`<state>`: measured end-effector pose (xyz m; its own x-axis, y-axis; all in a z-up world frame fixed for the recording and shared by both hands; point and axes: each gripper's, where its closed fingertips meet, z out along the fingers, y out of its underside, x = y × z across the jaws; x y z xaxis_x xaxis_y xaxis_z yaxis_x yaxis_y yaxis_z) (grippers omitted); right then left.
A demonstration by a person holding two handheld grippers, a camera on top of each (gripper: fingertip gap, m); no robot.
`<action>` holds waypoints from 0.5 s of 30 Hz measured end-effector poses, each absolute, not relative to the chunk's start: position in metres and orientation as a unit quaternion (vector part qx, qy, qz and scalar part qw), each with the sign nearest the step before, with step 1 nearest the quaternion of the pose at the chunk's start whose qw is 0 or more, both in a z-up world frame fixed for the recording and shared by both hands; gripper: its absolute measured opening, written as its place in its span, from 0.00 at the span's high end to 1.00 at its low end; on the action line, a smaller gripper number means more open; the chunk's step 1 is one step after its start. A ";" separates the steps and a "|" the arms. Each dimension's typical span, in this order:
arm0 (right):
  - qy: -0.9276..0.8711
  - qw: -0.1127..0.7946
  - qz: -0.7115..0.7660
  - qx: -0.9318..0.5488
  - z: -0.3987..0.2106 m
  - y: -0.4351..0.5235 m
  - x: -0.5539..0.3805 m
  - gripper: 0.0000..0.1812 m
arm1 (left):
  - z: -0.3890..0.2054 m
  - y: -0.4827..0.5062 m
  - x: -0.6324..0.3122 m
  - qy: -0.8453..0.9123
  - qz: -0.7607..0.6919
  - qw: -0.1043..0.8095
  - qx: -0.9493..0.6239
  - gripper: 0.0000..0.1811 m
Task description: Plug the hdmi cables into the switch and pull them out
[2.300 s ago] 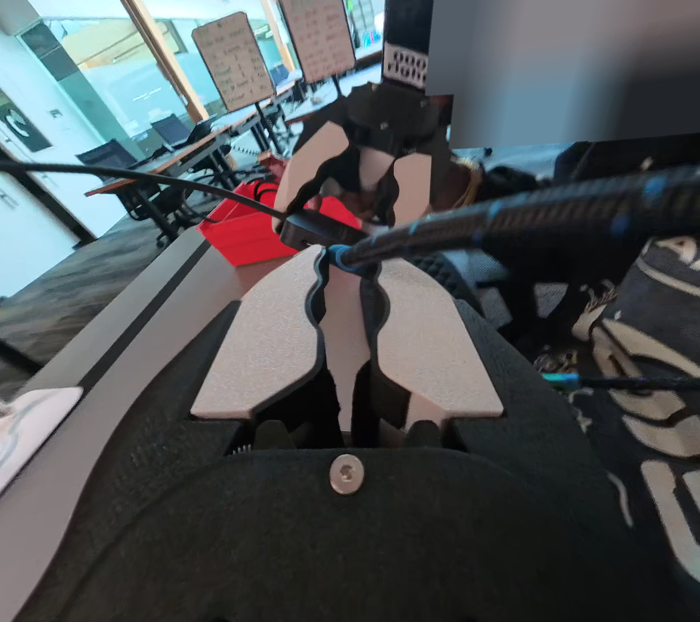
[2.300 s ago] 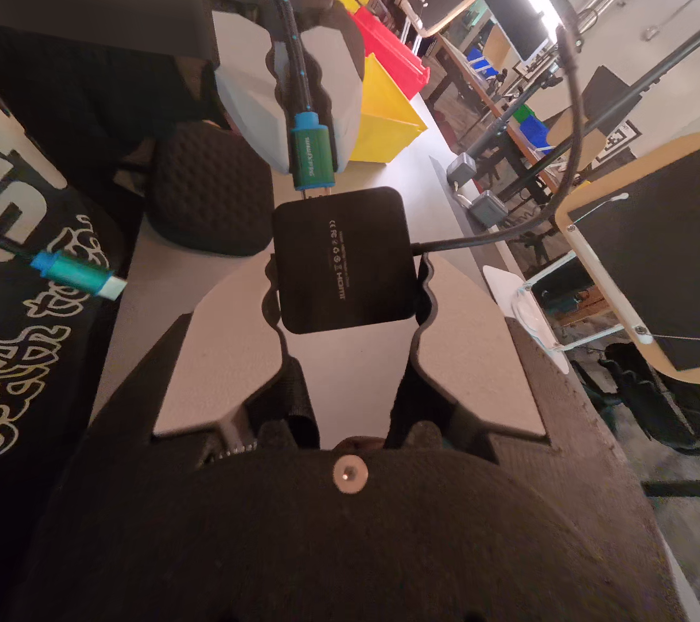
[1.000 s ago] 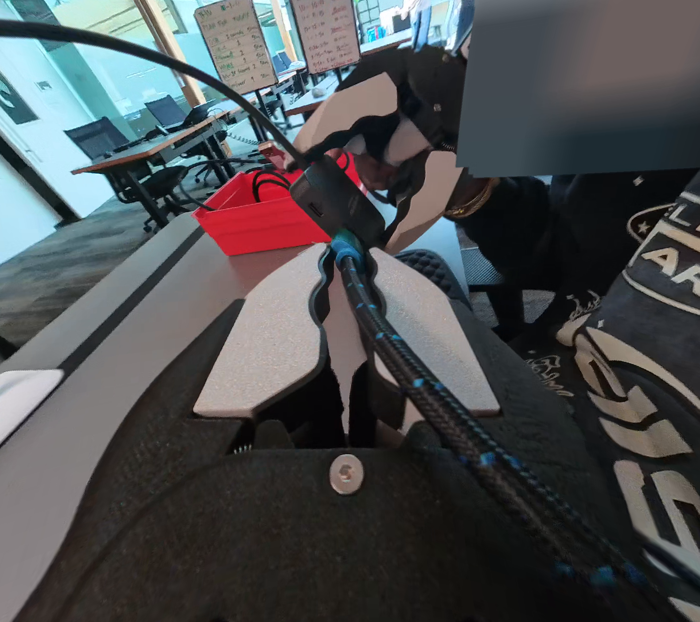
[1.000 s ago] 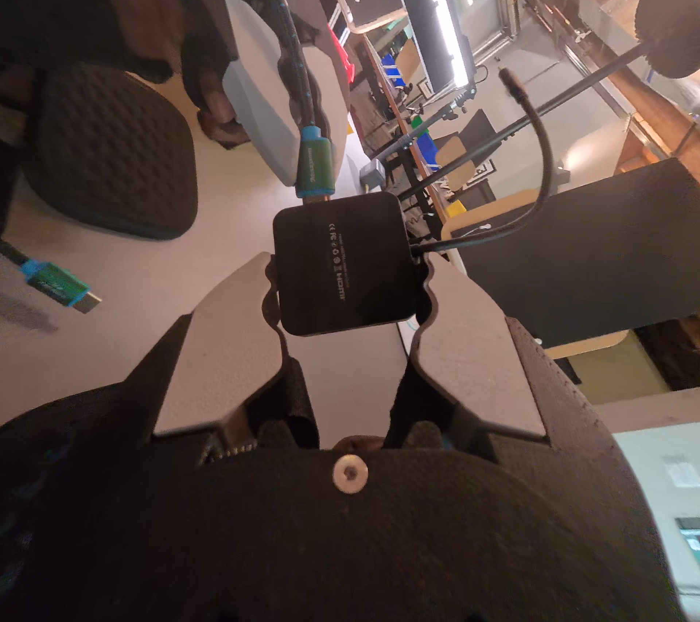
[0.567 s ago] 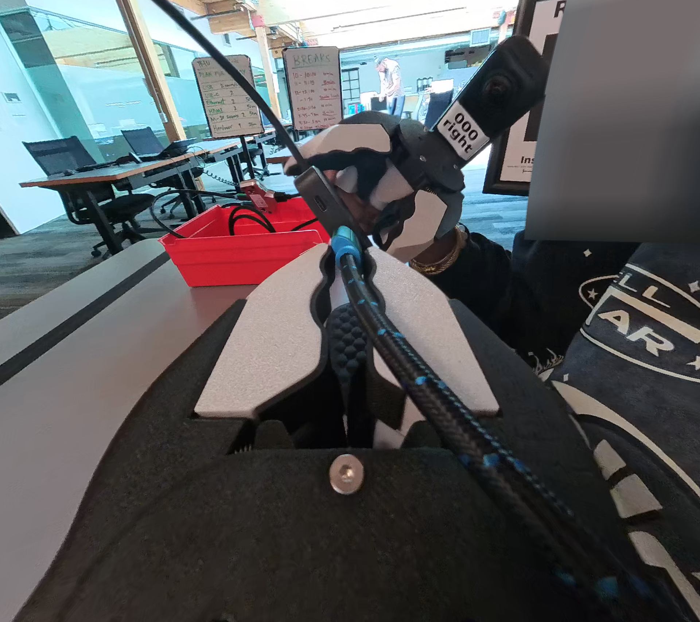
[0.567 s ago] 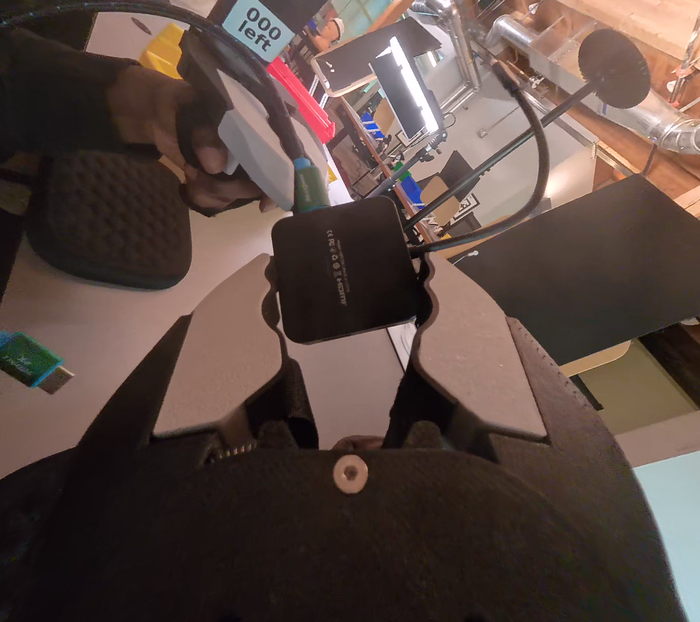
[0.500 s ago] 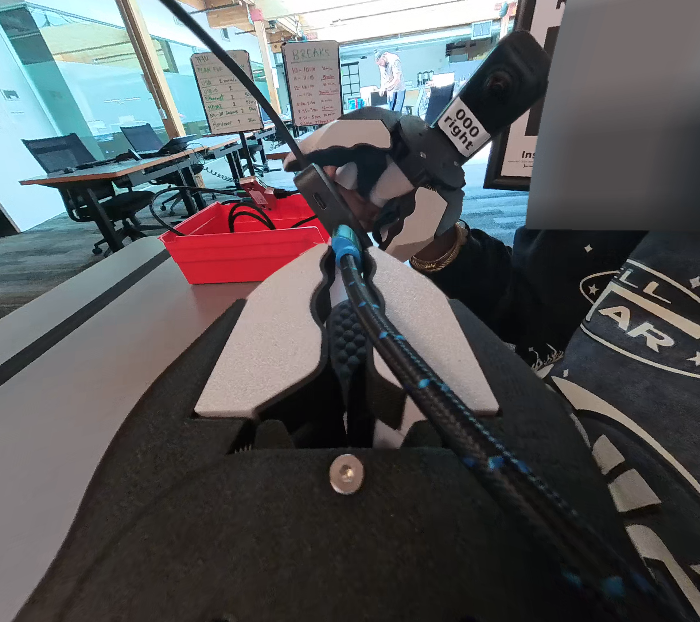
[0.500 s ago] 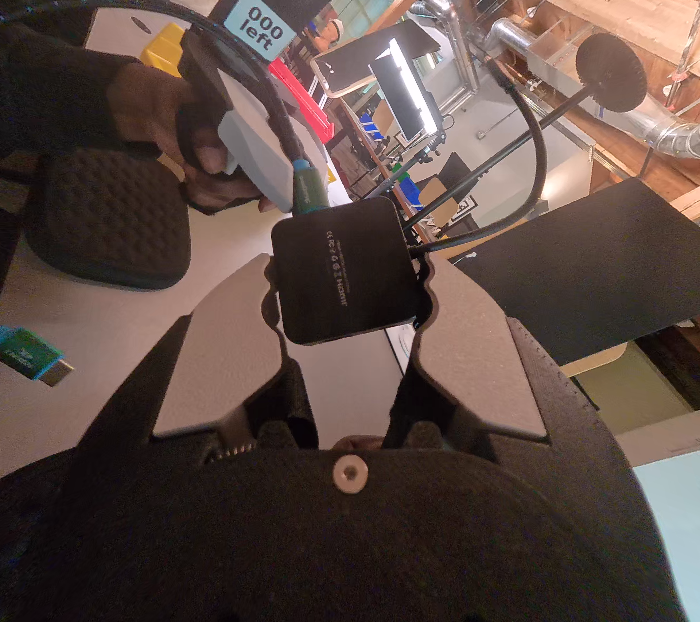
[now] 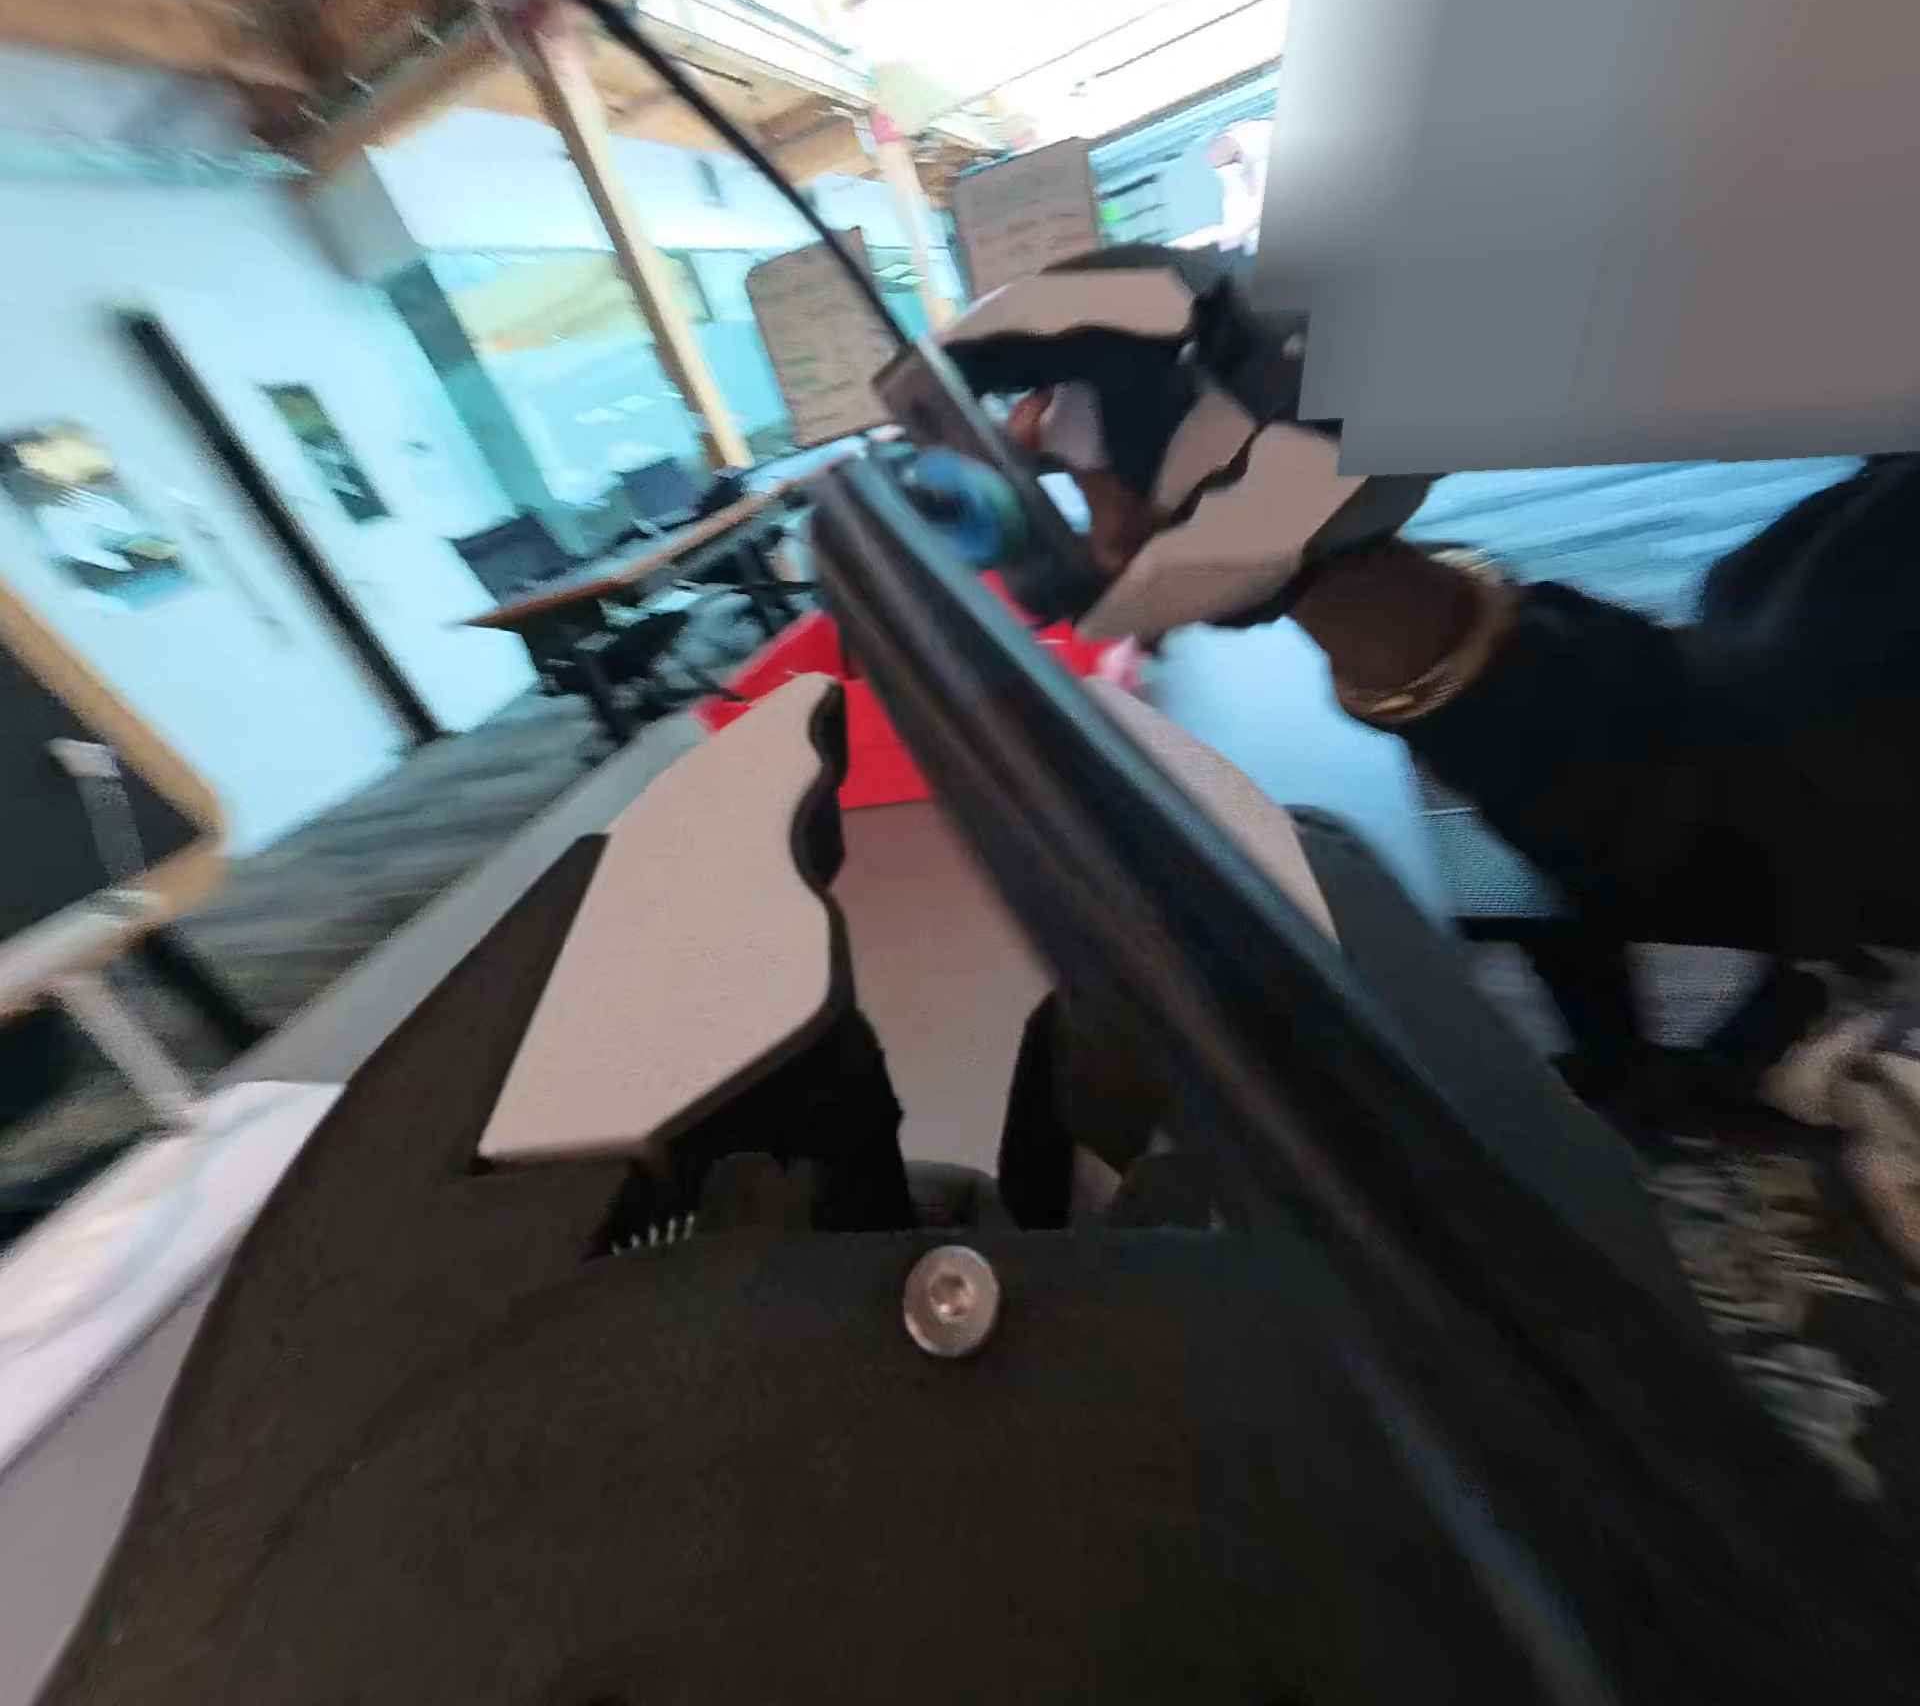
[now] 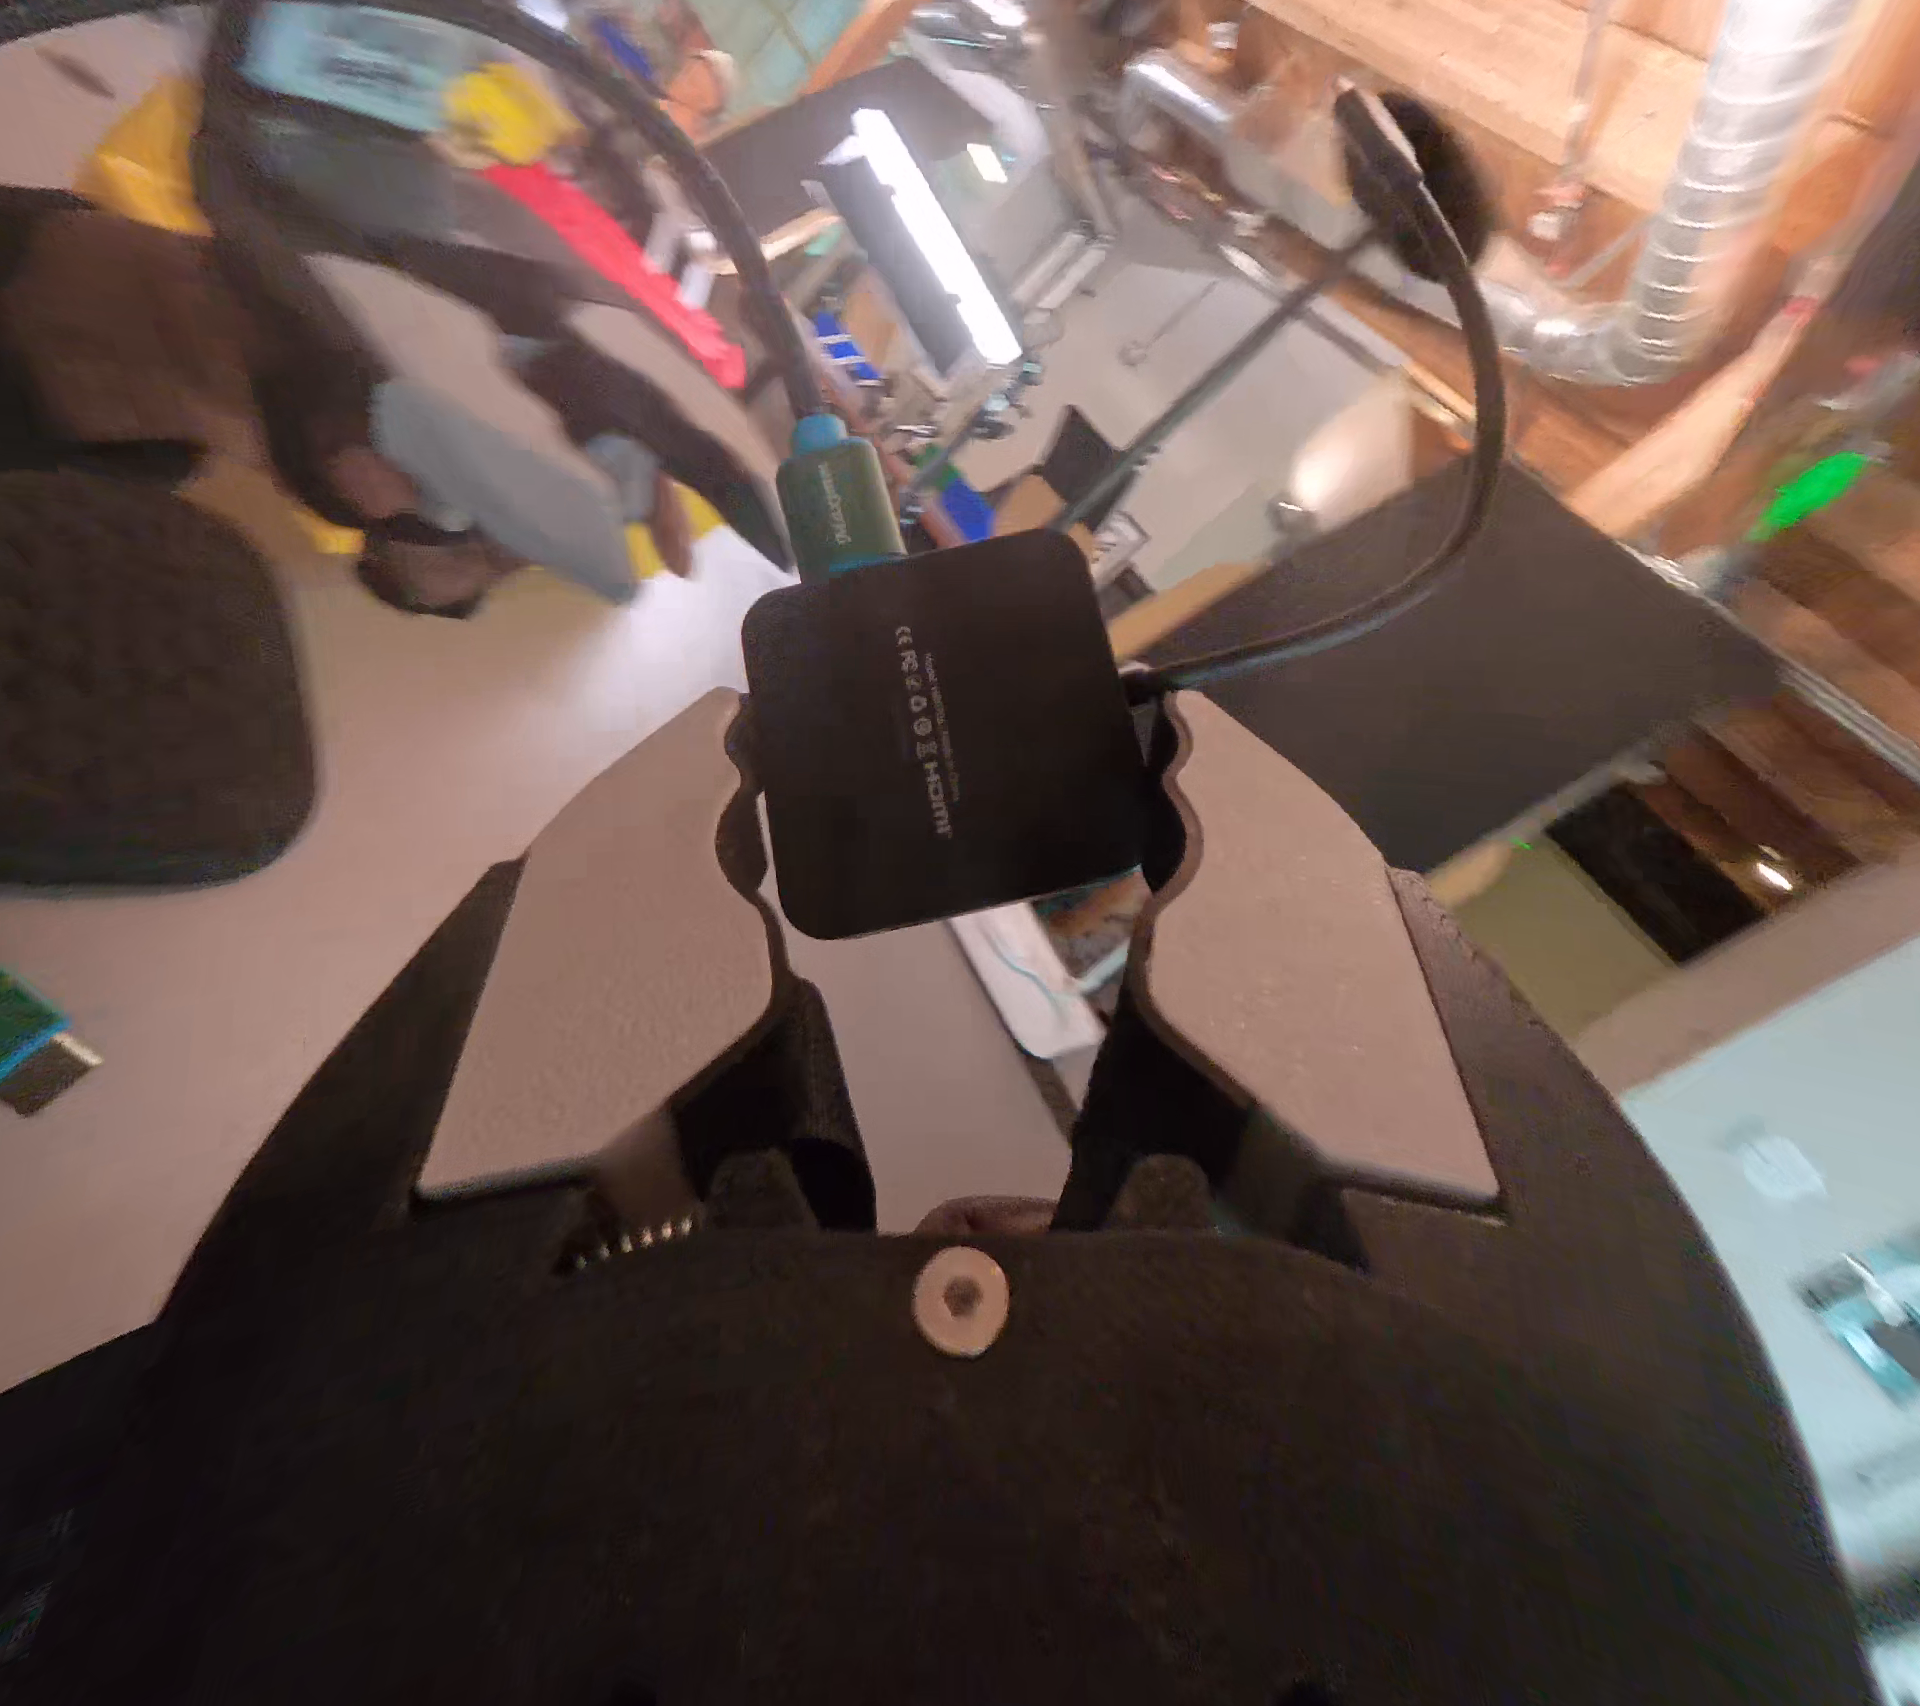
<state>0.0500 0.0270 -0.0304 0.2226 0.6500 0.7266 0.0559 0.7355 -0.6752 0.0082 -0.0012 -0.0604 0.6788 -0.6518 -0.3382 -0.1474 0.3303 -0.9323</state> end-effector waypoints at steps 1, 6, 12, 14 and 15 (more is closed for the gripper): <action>-0.560 0.740 0.199 -0.315 -0.019 0.039 0.062 0.60 | -0.055 0.003 -0.002 0.348 -0.129 0.750 -0.547 0.77; -0.353 0.822 0.157 -0.418 0.036 0.117 0.168 0.60 | -0.020 0.008 -0.070 0.216 0.006 0.821 -0.528 0.77; -0.123 0.877 -0.044 -0.463 0.056 0.165 0.309 0.60 | 0.007 -0.009 -0.103 0.141 0.004 0.865 -0.481 0.80; -0.096 0.870 -0.132 -0.466 0.055 0.169 0.333 0.60 | 0.010 -0.013 -0.103 0.148 0.011 0.869 -0.472 0.81; -0.090 0.861 -0.175 -0.468 0.053 0.172 0.340 0.60 | 0.010 -0.013 -0.103 0.150 0.016 0.869 -0.470 0.81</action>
<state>0.3403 0.1718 0.0532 0.9224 -0.2176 0.3191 0.3861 0.4999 -0.7753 -0.1028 -0.0130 0.0102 0.9546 -0.1132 -0.2755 -0.1687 0.5568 -0.8133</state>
